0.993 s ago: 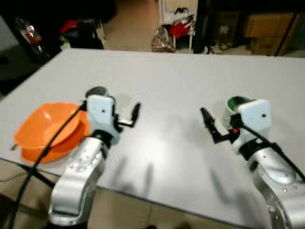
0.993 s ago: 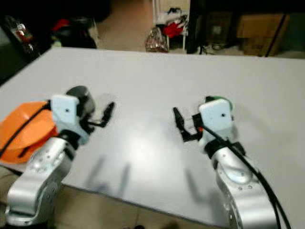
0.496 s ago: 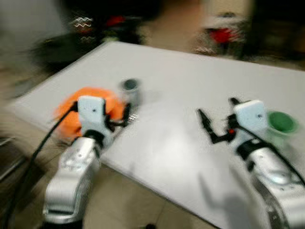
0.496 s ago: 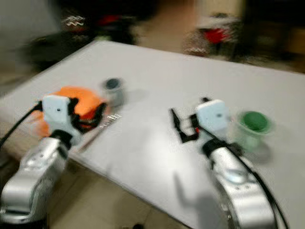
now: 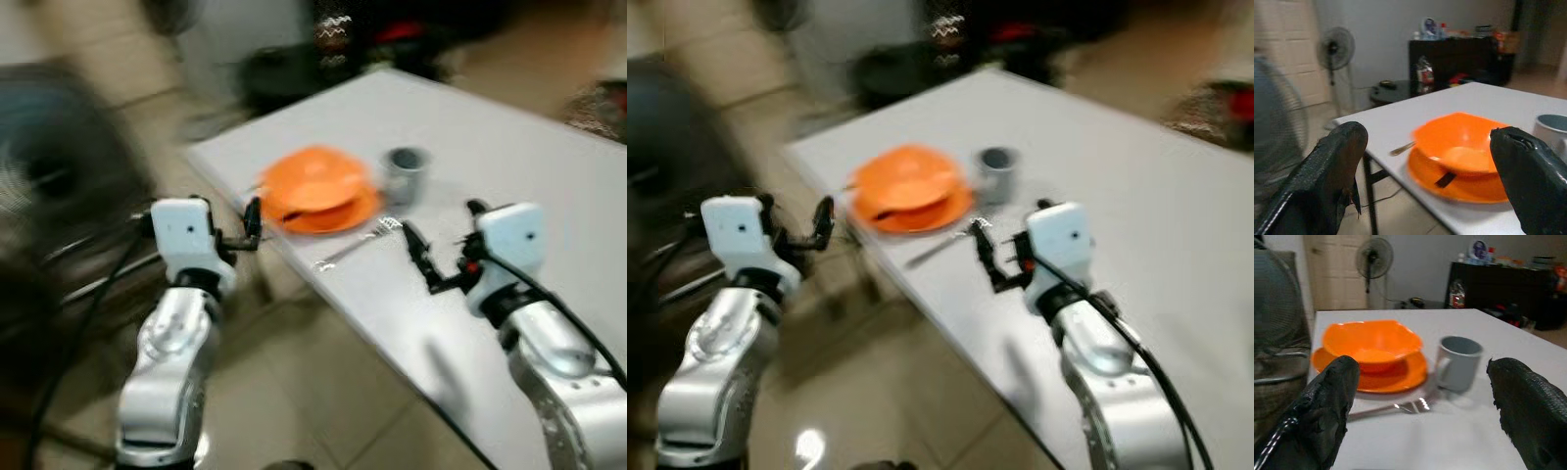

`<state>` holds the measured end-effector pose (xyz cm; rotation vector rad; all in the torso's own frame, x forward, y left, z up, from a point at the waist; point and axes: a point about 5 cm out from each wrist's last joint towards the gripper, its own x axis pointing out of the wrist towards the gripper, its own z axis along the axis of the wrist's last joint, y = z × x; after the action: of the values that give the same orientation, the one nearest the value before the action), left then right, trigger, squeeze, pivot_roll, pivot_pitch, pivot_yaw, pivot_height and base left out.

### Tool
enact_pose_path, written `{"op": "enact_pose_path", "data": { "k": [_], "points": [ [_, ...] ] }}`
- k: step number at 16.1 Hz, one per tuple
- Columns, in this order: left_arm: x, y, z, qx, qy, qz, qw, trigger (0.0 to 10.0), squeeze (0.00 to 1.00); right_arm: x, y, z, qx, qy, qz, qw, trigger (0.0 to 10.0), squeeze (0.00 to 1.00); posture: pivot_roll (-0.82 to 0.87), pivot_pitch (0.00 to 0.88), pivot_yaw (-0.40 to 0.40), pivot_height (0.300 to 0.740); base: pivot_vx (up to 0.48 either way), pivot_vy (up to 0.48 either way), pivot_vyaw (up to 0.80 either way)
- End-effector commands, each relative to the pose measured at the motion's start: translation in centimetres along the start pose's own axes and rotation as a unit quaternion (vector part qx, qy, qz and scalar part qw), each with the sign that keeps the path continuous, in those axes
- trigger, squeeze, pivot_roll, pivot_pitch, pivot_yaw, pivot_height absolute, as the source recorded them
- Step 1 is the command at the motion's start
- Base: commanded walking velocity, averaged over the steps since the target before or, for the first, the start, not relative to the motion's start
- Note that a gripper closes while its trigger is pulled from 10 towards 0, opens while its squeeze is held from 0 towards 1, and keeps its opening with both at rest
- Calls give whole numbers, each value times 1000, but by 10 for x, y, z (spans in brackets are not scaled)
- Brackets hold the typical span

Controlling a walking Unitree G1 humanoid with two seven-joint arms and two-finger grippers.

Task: Setting the table

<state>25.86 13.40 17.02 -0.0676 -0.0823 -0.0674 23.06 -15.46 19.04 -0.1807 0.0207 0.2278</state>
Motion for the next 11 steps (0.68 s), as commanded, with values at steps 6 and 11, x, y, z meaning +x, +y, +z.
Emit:
{"op": "enact_pose_path", "data": {
  "k": [6,11],
  "points": [
    [-4,6,-1,-19,4,-5,1000,10000,686,4,11,1,15,-2,29,999,10000,1000,-96,0,101,740,0,0,800],
    [-4,17,-6,2,11,16,1000,10000,733,1,-2,-4,38,9,-22,999,10000,1000,-78,0,104,740,0,0,800]
  ]
}}
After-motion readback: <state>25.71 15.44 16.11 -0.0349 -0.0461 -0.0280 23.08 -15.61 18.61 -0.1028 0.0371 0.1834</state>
